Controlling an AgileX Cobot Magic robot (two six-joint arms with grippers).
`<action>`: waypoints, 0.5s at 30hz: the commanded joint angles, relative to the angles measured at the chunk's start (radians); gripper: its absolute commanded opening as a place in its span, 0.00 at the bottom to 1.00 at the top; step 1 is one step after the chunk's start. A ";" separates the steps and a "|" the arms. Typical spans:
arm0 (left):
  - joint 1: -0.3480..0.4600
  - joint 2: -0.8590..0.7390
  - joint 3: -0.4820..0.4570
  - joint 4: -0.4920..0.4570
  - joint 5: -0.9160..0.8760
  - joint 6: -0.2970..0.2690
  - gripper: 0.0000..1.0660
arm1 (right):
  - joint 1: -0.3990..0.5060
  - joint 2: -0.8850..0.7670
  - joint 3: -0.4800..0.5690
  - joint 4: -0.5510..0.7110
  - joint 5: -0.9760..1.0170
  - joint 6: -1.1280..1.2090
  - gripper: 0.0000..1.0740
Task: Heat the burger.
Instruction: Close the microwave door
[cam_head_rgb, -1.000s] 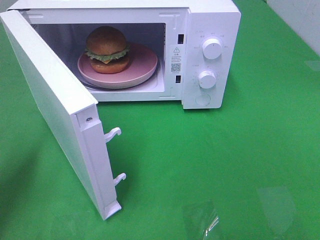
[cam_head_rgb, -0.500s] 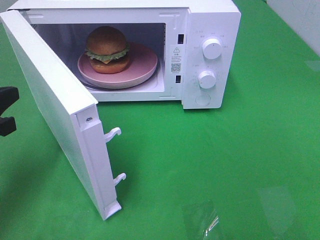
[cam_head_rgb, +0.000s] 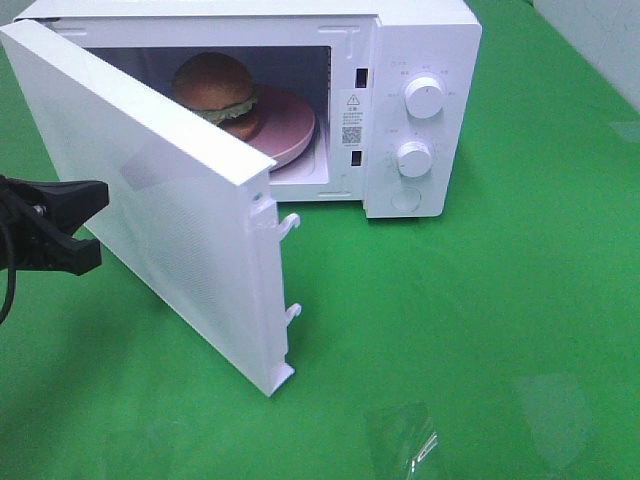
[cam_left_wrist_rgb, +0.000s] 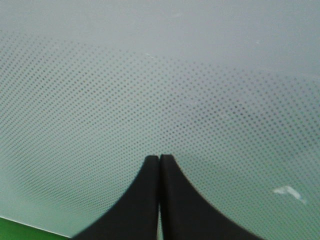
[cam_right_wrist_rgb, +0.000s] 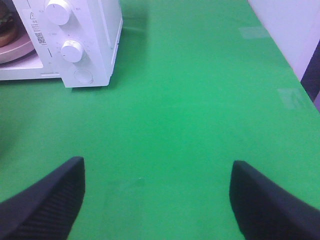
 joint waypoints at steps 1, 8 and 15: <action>-0.027 0.009 -0.028 -0.026 -0.010 0.008 0.00 | -0.005 -0.029 0.003 0.005 -0.005 0.012 0.70; -0.111 0.060 -0.098 -0.105 0.000 0.008 0.00 | -0.005 -0.029 0.003 0.005 -0.005 0.012 0.70; -0.152 0.101 -0.141 -0.152 0.005 0.008 0.00 | -0.005 -0.029 0.003 0.005 -0.005 0.012 0.70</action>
